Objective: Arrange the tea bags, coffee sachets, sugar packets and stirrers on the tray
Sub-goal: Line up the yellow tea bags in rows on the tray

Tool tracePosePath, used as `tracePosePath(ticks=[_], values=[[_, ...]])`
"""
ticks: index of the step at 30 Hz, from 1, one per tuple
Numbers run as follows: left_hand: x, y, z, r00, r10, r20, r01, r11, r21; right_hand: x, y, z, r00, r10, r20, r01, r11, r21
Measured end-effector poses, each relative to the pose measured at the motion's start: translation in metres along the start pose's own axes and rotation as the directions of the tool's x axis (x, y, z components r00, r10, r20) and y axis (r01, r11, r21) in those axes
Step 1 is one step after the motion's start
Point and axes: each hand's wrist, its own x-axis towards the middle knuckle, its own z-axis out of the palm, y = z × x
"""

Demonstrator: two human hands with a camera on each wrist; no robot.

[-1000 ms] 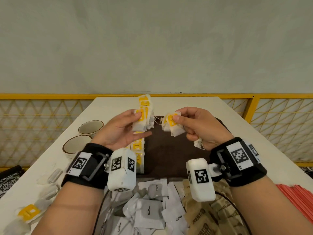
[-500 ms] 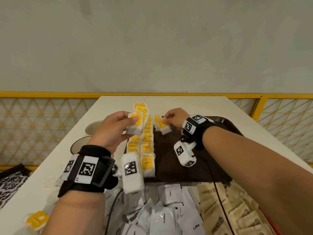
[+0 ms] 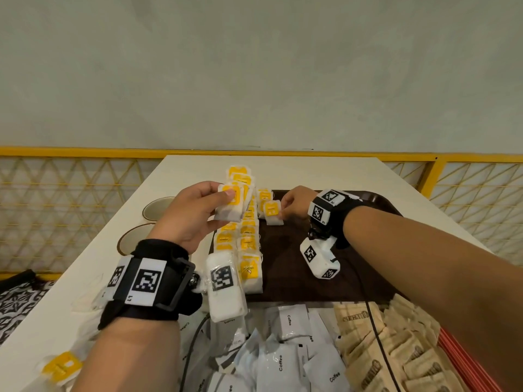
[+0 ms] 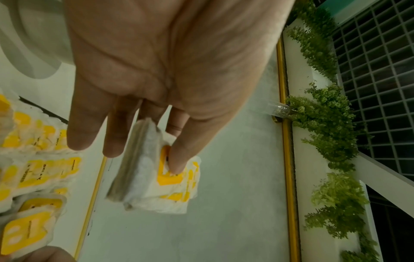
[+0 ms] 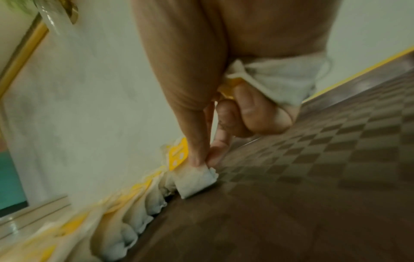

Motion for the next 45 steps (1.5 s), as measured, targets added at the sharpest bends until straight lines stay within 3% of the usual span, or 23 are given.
tracePosePath(ticks=[5,13,19,32,39,45], values=[[-0.001,0.001,-0.001,1.0,-0.001,0.0,0.001,1.0,0.006,-0.008,-0.008,-0.007,0.985,0.005,0.17,-0.004,1.0,-0.006],[0.0,-0.001,0.002,1.0,-0.013,0.023,0.013,1.0,0.018,-0.005,-0.009,0.005,0.992,0.025,0.126,-0.035,0.997,0.073],[0.0,-0.001,0.001,1.0,-0.014,0.02,0.014,1.0,0.012,0.001,-0.02,0.003,0.983,0.136,0.125,-0.139,0.99,0.017],[0.0,0.0,0.001,1.0,-0.02,0.022,0.02,1.0,-0.001,0.012,-0.017,0.018,0.999,0.007,-0.046,-0.002,0.994,0.11],[-0.001,0.001,0.001,0.999,-0.021,0.027,0.021,1.0,0.002,0.013,-0.02,0.005,1.0,0.003,-0.018,-0.003,1.0,0.029],[-0.001,0.0,0.002,0.999,-0.019,0.032,0.019,1.0,0.006,0.007,-0.018,0.004,1.0,0.024,-0.004,-0.024,0.997,0.079]])
